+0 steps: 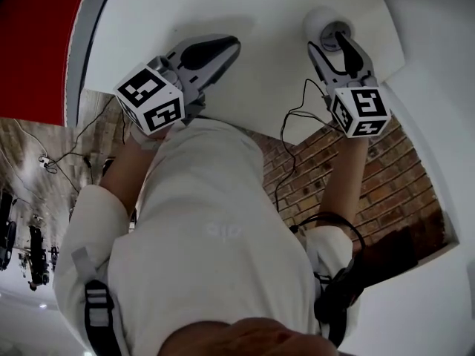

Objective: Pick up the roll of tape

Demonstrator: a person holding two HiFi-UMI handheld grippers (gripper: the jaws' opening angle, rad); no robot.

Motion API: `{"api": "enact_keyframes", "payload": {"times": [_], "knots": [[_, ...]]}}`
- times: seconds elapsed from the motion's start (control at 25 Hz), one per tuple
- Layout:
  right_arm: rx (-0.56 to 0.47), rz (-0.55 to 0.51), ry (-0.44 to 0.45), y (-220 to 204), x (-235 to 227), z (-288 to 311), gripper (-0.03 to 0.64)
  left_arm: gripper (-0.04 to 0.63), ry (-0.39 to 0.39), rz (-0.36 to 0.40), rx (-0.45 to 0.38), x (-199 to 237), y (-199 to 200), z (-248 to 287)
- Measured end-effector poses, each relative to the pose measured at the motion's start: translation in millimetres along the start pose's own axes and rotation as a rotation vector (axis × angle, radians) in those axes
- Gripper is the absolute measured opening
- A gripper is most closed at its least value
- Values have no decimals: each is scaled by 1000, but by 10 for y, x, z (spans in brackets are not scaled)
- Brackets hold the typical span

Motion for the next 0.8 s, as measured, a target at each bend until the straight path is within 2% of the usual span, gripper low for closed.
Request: {"api": "enact_keyframes", "payload": {"times": [0.28, 0.8], "knots": [[132, -49, 13, -150, -11, 348, 252, 11, -38, -46, 47, 106, -65, 53], [341, -127, -16, -307, -32, 698, 250, 11, -67, -69, 52, 322, -145, 15]]}}
Point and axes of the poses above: the fingertips, and each gripper's own axes: z forward along the fingers, x to its left, y out of its top, the point moved 1 cm from there along -z, backward along the fingers, and after that the axes turned 5 degrees about z, right-handed, at the moved point
